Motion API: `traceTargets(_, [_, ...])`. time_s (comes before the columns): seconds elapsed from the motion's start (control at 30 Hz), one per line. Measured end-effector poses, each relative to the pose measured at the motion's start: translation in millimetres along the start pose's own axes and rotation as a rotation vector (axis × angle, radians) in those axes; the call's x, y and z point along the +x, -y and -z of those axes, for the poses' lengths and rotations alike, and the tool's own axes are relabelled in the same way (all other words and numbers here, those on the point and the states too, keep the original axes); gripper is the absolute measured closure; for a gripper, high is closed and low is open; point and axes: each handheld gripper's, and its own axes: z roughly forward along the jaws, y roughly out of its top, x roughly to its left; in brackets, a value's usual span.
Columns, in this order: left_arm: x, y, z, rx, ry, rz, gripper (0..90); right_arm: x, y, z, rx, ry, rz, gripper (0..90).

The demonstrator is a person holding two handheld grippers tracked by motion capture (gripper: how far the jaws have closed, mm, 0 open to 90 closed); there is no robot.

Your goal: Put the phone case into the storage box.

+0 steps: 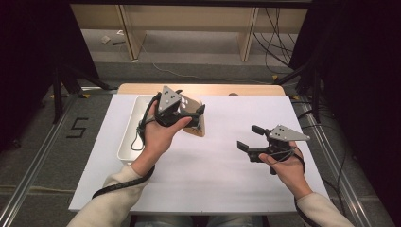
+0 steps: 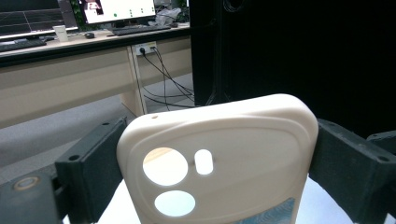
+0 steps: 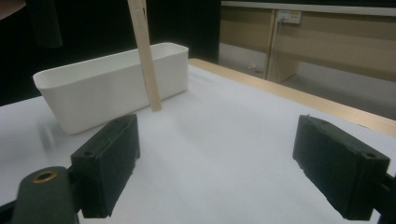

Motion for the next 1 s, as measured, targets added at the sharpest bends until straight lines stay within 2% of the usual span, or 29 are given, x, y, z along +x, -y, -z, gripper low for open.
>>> traceTargets(1.0, [18.9,-9.5,9.0,-0.008,-0.059,0.004,9.4,-7.5,10.0,16.1,0.01,0.039,-0.008,15.8])
